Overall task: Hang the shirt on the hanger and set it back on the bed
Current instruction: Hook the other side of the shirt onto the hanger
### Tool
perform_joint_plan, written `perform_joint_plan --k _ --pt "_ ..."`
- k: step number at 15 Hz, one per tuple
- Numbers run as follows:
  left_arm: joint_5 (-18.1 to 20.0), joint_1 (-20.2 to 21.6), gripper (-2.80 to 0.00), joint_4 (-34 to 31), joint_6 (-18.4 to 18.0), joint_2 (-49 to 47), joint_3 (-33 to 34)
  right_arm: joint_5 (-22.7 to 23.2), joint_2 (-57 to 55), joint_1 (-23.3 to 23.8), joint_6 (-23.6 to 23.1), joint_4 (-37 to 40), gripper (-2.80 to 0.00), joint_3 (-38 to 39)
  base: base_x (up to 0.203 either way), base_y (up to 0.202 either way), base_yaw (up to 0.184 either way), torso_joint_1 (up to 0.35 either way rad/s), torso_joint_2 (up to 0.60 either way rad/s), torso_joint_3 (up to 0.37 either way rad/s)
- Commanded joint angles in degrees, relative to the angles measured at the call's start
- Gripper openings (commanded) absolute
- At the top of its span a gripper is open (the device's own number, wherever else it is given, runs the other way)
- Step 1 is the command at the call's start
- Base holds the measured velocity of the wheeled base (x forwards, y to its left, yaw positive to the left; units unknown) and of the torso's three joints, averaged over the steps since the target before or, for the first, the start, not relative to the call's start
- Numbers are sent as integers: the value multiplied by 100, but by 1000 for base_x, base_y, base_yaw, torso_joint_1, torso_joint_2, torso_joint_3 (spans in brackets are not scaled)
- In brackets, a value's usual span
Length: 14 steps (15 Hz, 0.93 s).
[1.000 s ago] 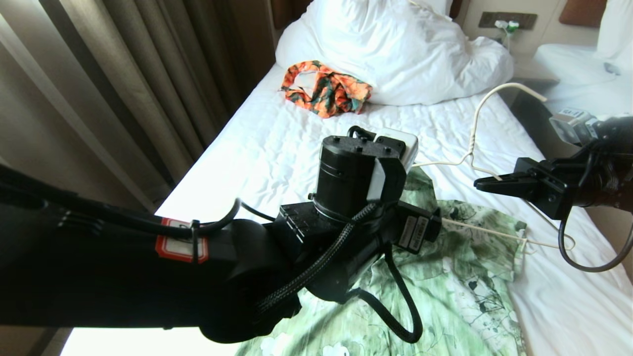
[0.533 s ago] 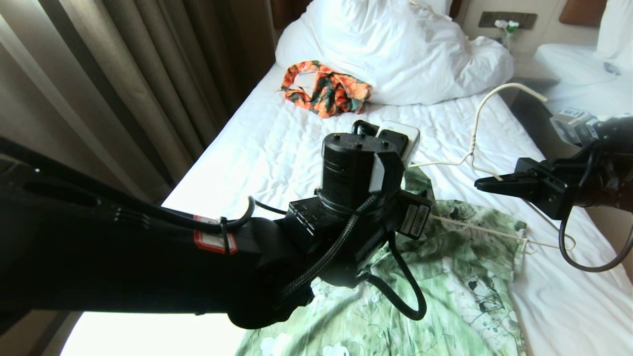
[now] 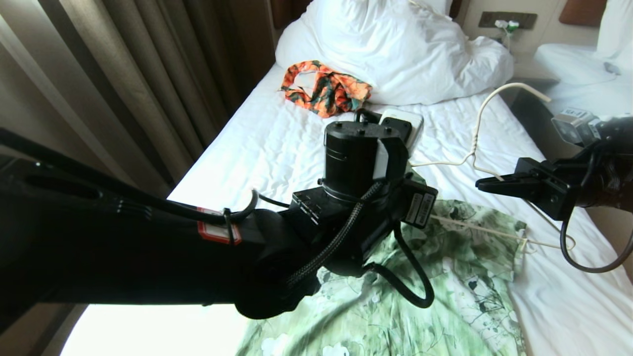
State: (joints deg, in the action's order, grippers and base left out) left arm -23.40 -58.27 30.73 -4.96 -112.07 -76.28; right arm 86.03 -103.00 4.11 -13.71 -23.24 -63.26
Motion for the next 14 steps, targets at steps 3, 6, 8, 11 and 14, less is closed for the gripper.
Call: perform_joint_plan --k 3,6,8,11,14 --pt "38 -268 -280 -9 -9 68 -197 46 1 11 -2 -14 -280 -16 0 0 0 0 0 0" --pt "46 -796 -280 -184 -13 -15 -563 46 12 -24 0 -14 -280 -11 0 0 0 0 0 0" --pt "46 -1100 -280 -529 15 -131 -919 54 21 -46 0 -14 -280 -2 0 0 0 0 0 0" --pt "46 -1397 -280 -627 38 -310 -1013 163 52 -140 0 -6 -280 -2 0 0 0 0 0 0" --pt "38 -1666 -280 -707 241 -390 -997 163 74 -289 0 -6 -280 6 0 0 0 0 0 0"
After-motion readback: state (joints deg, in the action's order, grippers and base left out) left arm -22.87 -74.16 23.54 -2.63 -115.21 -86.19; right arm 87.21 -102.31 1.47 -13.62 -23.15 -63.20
